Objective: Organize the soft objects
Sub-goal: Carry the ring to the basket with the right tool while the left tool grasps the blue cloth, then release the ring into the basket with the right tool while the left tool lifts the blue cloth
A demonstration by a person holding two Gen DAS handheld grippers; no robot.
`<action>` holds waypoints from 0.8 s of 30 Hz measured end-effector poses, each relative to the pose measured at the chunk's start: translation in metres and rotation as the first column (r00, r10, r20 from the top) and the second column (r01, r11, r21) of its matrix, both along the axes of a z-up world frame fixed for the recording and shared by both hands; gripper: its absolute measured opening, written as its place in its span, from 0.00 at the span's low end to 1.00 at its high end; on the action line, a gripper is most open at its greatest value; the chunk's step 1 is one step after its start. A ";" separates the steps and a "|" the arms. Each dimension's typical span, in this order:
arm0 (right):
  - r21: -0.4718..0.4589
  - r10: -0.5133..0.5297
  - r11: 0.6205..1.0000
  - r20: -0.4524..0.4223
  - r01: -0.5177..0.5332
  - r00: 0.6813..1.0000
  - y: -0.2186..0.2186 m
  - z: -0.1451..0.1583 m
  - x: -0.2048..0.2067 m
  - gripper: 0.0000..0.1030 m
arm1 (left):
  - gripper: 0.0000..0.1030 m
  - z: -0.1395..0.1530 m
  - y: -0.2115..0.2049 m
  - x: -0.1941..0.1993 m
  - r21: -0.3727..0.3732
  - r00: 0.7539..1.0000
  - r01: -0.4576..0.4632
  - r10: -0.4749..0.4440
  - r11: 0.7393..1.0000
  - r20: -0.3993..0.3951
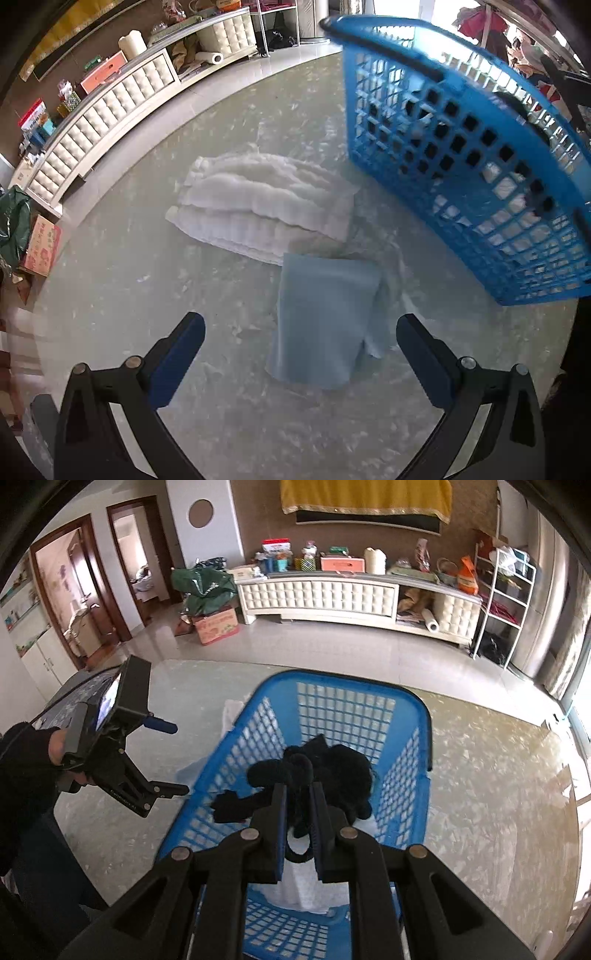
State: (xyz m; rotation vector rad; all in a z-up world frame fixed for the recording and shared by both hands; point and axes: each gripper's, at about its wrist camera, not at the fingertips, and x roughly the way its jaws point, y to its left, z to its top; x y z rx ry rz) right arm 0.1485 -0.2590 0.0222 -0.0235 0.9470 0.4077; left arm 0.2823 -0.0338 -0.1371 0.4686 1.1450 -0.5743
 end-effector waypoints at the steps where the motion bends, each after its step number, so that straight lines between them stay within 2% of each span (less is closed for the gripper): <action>1: 0.004 -0.003 1.000 -0.006 0.003 1.000 0.000 -0.001 0.000 0.11 | 1.00 -0.003 0.002 0.003 -0.006 1.000 -0.010 0.010 1.000 -0.008; 9: 0.000 -0.003 1.000 -0.058 0.003 0.998 0.003 -0.010 0.006 0.11 | 0.98 -0.021 0.004 0.022 -0.023 0.999 -0.020 0.019 1.000 -0.048; 13: 0.005 0.001 1.000 -0.077 0.000 0.997 0.001 -0.011 0.008 0.11 | 0.74 -0.031 0.004 0.026 -0.024 0.996 -0.025 0.023 0.999 -0.089; 16: 0.002 -0.006 1.000 -0.087 0.006 0.996 -0.001 -0.012 0.007 0.11 | 0.65 -0.033 0.005 0.025 -0.040 0.995 -0.011 0.008 0.999 -0.096; 20: -0.002 -0.012 1.000 -0.094 0.012 0.996 -0.005 -0.011 0.008 0.11 | 0.38 -0.029 0.003 0.019 -0.059 0.994 -0.009 0.002 0.998 -0.111; 24: -0.002 -0.018 1.000 -0.098 0.018 0.995 -0.008 -0.011 0.008 0.11 | 0.26 -0.028 0.000 0.010 -0.065 0.993 -0.006 -0.002 0.998 -0.115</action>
